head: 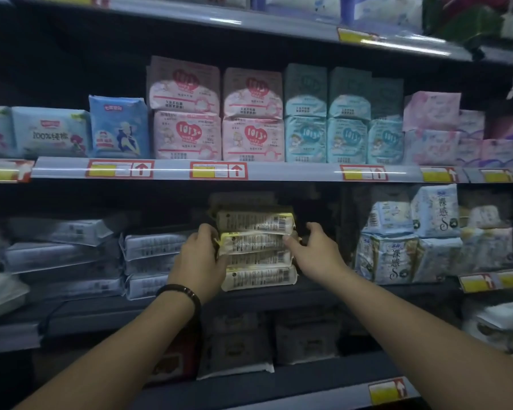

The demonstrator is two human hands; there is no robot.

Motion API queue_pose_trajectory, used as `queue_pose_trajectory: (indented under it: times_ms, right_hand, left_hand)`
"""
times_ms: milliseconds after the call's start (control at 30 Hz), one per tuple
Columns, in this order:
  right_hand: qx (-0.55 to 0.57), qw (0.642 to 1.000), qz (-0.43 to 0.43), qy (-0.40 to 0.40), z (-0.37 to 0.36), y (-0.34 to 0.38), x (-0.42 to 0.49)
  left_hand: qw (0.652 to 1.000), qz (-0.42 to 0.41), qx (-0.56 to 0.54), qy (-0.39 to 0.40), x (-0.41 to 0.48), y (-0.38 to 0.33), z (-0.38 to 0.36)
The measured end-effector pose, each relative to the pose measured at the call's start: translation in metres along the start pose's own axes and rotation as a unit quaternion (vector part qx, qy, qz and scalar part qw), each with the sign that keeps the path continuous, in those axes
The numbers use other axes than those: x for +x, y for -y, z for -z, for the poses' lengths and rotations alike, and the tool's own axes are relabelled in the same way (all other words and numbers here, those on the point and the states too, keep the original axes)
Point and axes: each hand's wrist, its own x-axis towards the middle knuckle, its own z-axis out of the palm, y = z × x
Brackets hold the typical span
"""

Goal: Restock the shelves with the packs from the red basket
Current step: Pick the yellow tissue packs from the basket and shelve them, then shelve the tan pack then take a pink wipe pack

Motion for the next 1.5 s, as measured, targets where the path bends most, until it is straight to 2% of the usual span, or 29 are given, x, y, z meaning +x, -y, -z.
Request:
queue_pose_trajectory:
  times_ms: [100,167,267,400,500,567,633,767,800,933,1067,1233,1333,1500]
  right_hand:
    - [0.014,1.0,0.007,-0.025,0.006,-0.003,-0.034]
    - [0.018,0.999,0.023,-0.014,0.005,-0.015,-0.065]
    - [0.0,0.997,0.05,0.057,-0.008,-0.053,-0.121]
    - [-0.025,0.987,0.037,0.154,-0.047,-0.126,-0.193]
    - [-0.037,0.977,-0.029,0.206,-0.081,-0.196,-0.259]
    - [-0.056,0.967,-0.099,0.229,-0.102,-0.243,-0.298]
    - [-0.111,0.944,-0.153,0.269,-0.116,-0.271,-0.322]
    - [-0.146,0.889,-0.232,0.368,-0.148,-0.296,-0.352]
    - [-0.151,0.871,-0.255,0.391,-0.159,-0.301,-0.36]
    - [-0.103,0.846,-0.327,0.408,-0.187,-0.305,-0.388]
    - [-0.11,0.792,-0.401,0.447,-0.212,-0.307,-0.409]
    - [-0.162,0.762,-0.439,0.447,-0.239,-0.29,-0.412]
    - [-0.173,0.765,-0.441,0.436,-0.25,-0.293,-0.413]
    - [-0.103,0.783,-0.48,0.381,-0.247,-0.308,-0.402]
  left_hand:
    - [0.999,-0.044,0.001,0.017,-0.035,-0.007,0.012]
    - [0.996,-0.071,0.005,0.059,-0.071,-0.007,0.017]
    - [0.982,-0.068,0.01,0.176,-0.139,0.003,0.009]
    - [0.945,-0.031,0.035,0.323,-0.236,0.027,-0.026]
    - [0.912,0.023,0.04,0.407,-0.312,0.05,-0.055]
    - [0.888,0.032,0.06,0.454,-0.353,0.066,-0.072]
    - [0.863,0.005,0.092,0.496,-0.37,0.069,-0.079]
    - [0.836,0.051,0.068,0.543,-0.38,0.075,-0.087]
    - [0.82,0.044,0.092,0.563,-0.381,0.077,-0.092]
    - [0.715,0.014,0.145,0.683,-0.388,0.078,-0.113]
    - [0.683,0.021,0.158,0.713,-0.393,0.077,-0.128]
    - [0.701,0.02,0.147,0.697,-0.388,0.074,-0.137]
    - [0.692,0.016,0.153,0.706,-0.387,0.074,-0.144]
    - [0.685,0.037,0.151,0.712,-0.377,0.081,-0.141]
